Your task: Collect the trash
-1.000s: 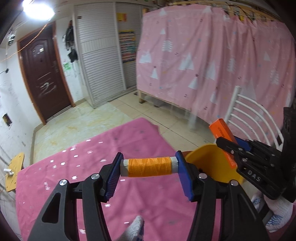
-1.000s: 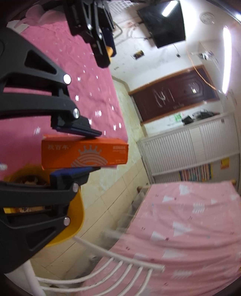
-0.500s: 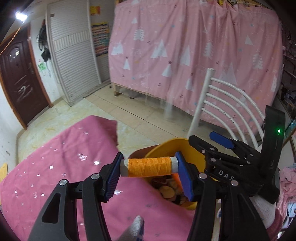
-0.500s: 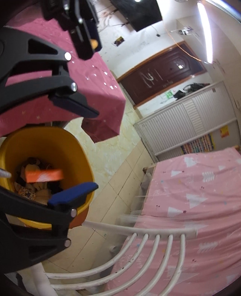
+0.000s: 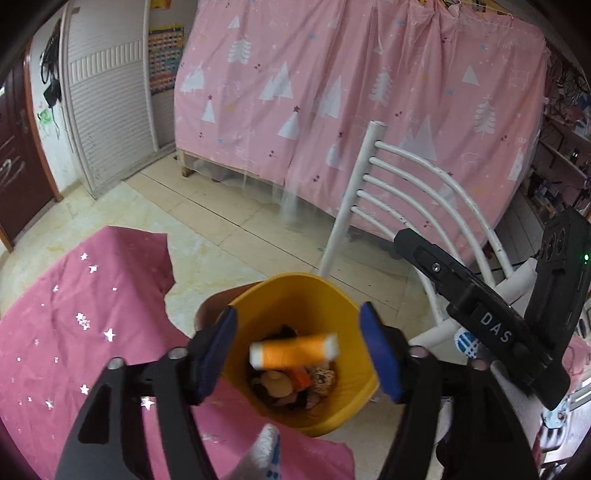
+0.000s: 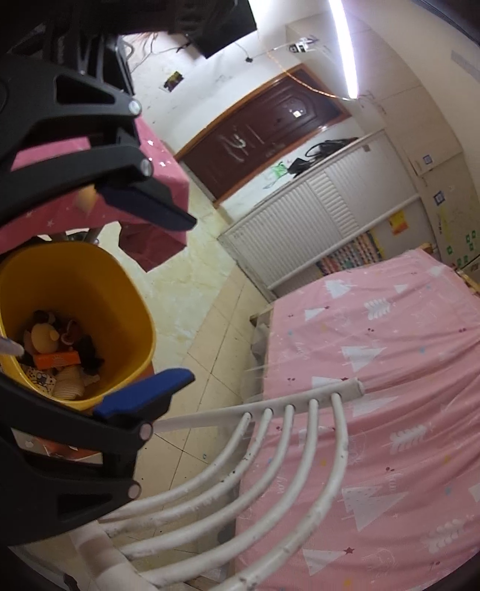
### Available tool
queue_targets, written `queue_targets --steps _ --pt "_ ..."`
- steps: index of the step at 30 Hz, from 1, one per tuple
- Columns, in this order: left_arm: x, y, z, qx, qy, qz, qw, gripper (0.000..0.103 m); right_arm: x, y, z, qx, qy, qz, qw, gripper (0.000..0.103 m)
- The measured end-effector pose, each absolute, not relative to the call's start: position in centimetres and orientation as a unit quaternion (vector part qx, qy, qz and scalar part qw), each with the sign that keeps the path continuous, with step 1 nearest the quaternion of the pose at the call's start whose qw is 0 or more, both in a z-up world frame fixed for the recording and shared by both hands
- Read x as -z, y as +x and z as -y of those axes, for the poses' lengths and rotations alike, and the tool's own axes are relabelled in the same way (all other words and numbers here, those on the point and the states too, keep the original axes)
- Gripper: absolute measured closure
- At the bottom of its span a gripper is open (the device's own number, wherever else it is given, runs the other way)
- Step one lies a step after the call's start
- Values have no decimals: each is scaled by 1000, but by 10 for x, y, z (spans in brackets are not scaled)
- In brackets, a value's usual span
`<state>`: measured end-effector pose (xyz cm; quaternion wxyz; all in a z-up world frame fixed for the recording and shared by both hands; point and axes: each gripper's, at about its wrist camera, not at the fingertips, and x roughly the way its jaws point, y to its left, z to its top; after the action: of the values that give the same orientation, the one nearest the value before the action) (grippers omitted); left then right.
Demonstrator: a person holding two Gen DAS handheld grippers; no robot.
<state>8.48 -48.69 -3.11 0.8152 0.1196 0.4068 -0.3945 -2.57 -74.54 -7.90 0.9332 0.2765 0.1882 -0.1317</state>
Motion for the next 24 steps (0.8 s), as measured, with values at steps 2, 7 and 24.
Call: queue_targets --steps 2,7,24 --pt "32 84 487 395 120 -405 816 34 78 -27 744 131 276 -186 934 29" --pt "31 82 471 390 118 -398 822 34 74 -26 737 120 272 -185 937 29" --pt "22 104 335 289 56 -361 885 32 56 -4 631 18 193 -199 961 6"
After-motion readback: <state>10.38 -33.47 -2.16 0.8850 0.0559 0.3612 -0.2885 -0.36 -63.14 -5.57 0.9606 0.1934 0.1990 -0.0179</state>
